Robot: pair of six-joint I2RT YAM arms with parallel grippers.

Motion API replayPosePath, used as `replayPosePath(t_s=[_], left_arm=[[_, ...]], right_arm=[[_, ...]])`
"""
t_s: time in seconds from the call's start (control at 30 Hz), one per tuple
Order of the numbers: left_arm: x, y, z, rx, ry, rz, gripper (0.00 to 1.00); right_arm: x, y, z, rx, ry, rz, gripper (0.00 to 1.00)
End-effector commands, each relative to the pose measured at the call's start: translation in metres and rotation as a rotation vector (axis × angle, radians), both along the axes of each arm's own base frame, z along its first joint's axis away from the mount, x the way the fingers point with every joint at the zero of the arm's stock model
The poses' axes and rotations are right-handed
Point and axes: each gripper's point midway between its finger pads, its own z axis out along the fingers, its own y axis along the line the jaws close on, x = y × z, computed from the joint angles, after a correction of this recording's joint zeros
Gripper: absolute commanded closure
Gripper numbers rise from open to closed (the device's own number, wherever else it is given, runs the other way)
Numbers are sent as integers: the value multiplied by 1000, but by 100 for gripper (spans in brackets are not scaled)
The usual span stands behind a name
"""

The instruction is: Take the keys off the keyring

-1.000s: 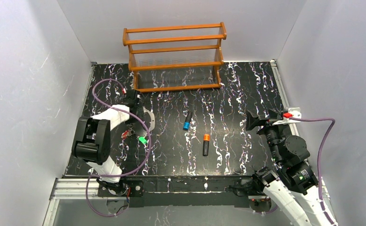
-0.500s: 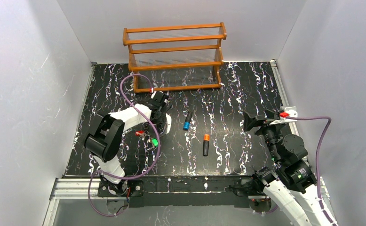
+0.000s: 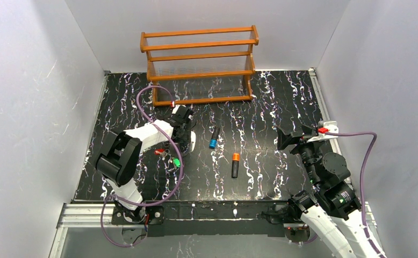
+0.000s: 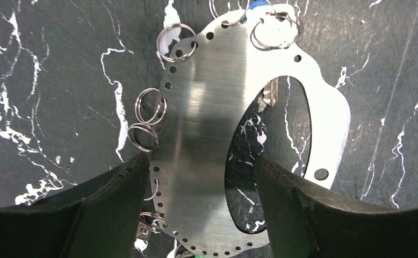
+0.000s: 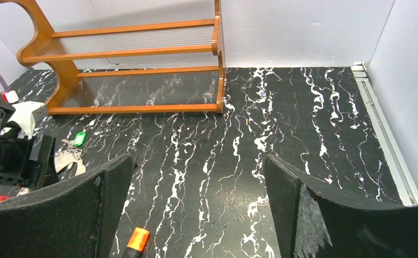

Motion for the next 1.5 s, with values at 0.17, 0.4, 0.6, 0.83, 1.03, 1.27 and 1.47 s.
replayPosePath(t_s=[0.17, 0.4, 0.6, 0.83, 1.03, 1.27, 1.47], left_arm=[[-51, 24, -36, -56, 224, 51, 33], [-53, 41, -31, -38, 227, 74, 33], [-56, 41, -36, -27, 258, 55, 35], [-67, 41, -43, -28, 304, 51, 41], [-64, 37, -39, -44, 296, 31, 56], [-57, 4, -16, -244, 225, -21, 71], [-61, -25, -9, -431, 205, -29, 75]], right_arm=[[1, 0, 10, 22, -37, -3, 1], [1, 0, 12, 24, -41, -2, 1], [1, -1, 12, 26, -43, -3, 1], [0, -1, 13, 28, -46, -6, 1], [-2, -2, 15, 35, -56, -2, 2], [-8, 33, 15, 44, -12, 181, 1], [-2, 87, -16, 81, 258, 386, 1]])
